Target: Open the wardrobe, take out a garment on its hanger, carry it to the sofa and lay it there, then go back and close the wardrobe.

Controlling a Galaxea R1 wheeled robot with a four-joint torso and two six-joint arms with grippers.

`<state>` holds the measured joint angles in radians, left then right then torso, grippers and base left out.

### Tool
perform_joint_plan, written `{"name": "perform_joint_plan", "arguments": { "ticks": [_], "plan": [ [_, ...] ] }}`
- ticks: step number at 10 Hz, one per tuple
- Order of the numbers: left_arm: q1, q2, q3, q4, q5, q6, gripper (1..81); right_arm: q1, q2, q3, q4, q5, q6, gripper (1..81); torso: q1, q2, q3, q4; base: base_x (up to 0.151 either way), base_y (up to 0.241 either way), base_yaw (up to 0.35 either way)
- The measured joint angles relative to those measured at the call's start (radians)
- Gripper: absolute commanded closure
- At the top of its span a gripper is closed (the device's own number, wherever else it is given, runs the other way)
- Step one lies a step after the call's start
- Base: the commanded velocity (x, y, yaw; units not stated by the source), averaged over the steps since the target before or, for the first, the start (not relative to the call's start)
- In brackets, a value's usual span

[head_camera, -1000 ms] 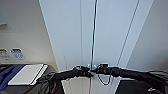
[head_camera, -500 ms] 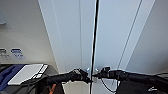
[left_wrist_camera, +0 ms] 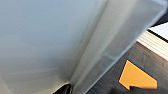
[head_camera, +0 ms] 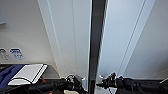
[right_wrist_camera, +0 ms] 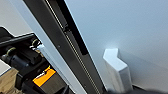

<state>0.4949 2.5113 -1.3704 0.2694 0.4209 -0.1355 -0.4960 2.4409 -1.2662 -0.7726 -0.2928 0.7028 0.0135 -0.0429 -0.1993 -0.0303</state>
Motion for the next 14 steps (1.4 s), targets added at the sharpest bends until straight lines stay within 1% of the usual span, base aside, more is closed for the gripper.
{"name": "perform_joint_plan", "arguments": {
  "ticks": [1,2,3,6,7,8,9,10,11,12,13,14],
  "plan": [
    [0.026,-0.063,0.061,0.000,-0.066,0.009,1.0,-0.040,-0.045,0.038,-0.039,0.043,-0.005,1.0,0.000,0.000,0.000,0.000,0.000,0.000,0.000],
    [0.071,-0.123,0.107,0.000,-0.161,0.026,1.0,-0.076,-0.089,0.061,-0.061,0.105,-0.007,1.0,0.000,0.000,0.000,0.000,0.000,0.000,0.000],
    [0.121,-0.189,0.156,0.000,-0.240,0.031,1.0,-0.105,-0.124,0.076,-0.076,0.164,-0.013,1.0,0.000,0.000,0.000,-0.001,0.000,0.000,0.000],
    [0.283,-0.375,0.258,0.012,-0.472,0.056,1.0,-0.199,-0.264,0.119,-0.071,0.361,-0.013,1.0,0.000,0.000,0.001,-0.001,0.000,0.000,0.000],
    [0.334,-0.436,0.280,0.016,-0.540,0.058,1.0,-0.234,-0.322,0.137,-0.066,0.423,-0.008,1.0,0.000,0.000,0.001,-0.001,0.000,0.000,0.000],
    [0.389,-0.505,0.301,0.018,-0.623,0.061,1.0,-0.269,-0.382,0.150,-0.050,0.488,-0.005,1.0,0.000,0.000,0.001,-0.001,0.000,0.000,0.000],
    [0.454,-0.569,0.310,0.018,-0.729,0.068,1.0,-0.308,-0.448,0.155,-0.029,0.563,0.004,1.0,0.000,0.000,0.001,-0.001,0.000,0.000,0.000],
    [0.535,-0.634,0.330,0.027,-0.787,0.028,1.0,-0.351,-0.510,0.156,-0.007,0.642,0.006,1.0,0.000,0.000,0.001,-0.001,0.000,0.000,0.000],
    [0.719,-0.645,0.401,0.072,-0.729,0.026,1.0,-0.400,-0.573,0.149,0.018,0.724,-0.004,1.0,0.000,0.000,0.002,-0.001,0.000,0.000,0.000],
    [0.818,-0.649,0.404,0.090,-0.768,0.014,1.0,-0.443,-0.617,0.124,0.029,0.801,-0.024,1.0,-0.002,-0.001,0.002,-0.001,0.000,0.000,0.000],
    [0.827,-0.694,0.346,0.086,-0.910,-0.002,1.0,-0.493,-0.652,0.082,0.063,0.894,-0.006,1.0,-0.004,-0.002,0.003,-0.001,0.000,0.000,0.000],
    [0.866,-0.714,0.262,0.070,-1.016,-0.027,1.0,-0.582,-0.652,0.039,0.072,0.899,0.043,1.0,-0.005,-0.003,0.003,-0.001,0.000,0.000,0.000]
  ]
}}
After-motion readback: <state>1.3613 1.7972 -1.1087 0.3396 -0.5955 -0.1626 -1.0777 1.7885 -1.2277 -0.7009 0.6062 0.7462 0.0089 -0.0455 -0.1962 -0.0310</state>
